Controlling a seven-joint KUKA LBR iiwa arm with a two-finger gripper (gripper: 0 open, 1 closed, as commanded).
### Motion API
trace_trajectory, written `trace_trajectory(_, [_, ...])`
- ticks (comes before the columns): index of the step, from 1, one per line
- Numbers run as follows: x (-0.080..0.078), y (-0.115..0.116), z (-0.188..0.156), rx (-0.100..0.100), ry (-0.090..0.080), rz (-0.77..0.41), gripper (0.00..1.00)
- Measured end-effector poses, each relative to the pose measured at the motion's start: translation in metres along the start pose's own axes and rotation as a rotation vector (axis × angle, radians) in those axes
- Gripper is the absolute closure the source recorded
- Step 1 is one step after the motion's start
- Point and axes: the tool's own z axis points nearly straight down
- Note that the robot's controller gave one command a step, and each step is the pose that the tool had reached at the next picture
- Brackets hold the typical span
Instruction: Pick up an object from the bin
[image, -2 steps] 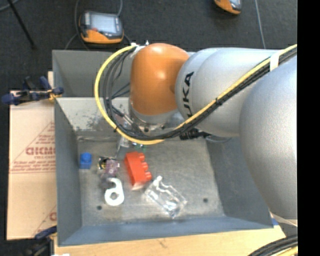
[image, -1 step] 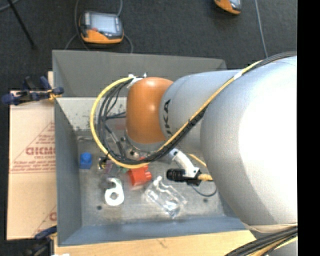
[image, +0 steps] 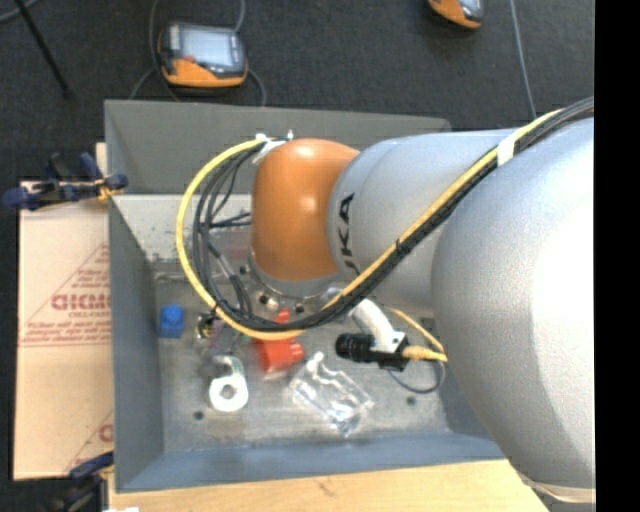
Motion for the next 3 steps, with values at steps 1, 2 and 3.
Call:
trace_trajectory(1, [0.024,-0.001,0.004,0.005,0.002,-0.020,1.00])
trace_trajectory(2, [0.018,0.015,-0.042,-0.002,-0.002,-0.037,1.00])
trace_trajectory(3, [0.041,-0.017,0.006,0.005,0.004,-0.641,1.00])
